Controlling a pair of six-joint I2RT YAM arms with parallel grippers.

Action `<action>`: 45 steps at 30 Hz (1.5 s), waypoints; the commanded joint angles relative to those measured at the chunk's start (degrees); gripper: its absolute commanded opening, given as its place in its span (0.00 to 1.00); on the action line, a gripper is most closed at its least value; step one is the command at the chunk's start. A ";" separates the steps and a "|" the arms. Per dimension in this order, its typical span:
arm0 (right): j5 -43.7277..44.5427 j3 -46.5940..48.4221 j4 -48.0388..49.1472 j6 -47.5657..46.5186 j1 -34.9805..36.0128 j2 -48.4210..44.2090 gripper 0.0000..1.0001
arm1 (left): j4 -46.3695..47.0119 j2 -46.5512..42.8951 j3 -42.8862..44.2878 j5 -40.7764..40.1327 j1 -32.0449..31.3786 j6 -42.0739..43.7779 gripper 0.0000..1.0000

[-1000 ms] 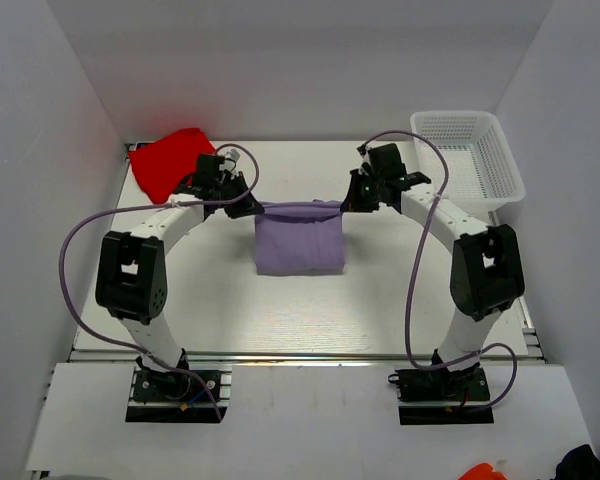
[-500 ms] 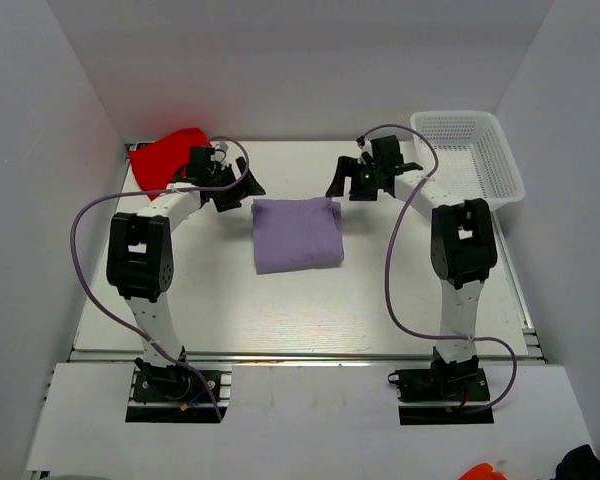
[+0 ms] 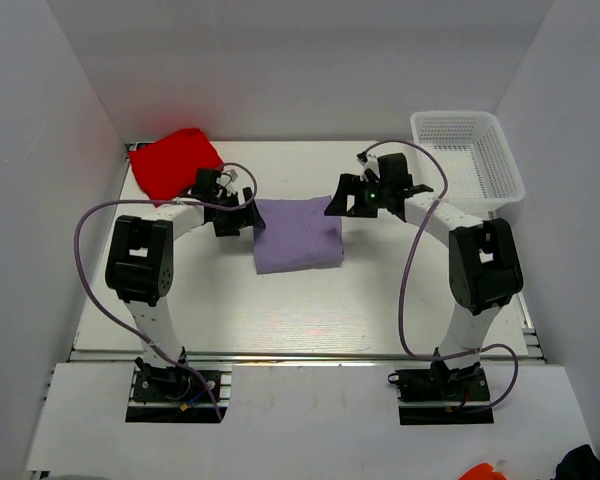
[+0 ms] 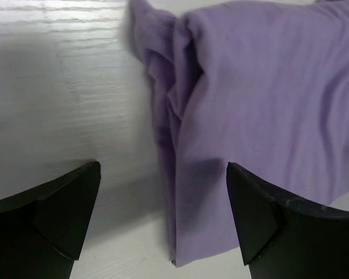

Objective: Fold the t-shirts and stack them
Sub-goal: Fold the long partially folded tshirt into a neat square

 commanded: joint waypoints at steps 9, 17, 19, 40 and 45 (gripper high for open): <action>-16.14 -8.41 15.39 4.55 2.79 -5.78 0.90 | 1.08 -4.92 -2.65 2.08 -1.60 4.51 0.99; -20.72 -12.53 20.75 8.58 5.16 -2.89 0.90 | 1.61 -5.45 -3.18 1.02 -2.13 2.93 0.99; -20.46 -13.85 21.90 9.73 4.81 -1.83 0.90 | 1.61 -4.93 -3.18 1.02 -2.13 2.93 0.99; -18.79 -18.87 24.02 8.86 0.50 -8.06 0.90 | -2.78 3.16 2.36 -5.74 -7.67 8.20 0.76; -16.51 -20.97 20.59 7.63 0.42 -17.63 0.90 | -6.21 7.29 4.56 -12.24 -9.86 8.20 0.44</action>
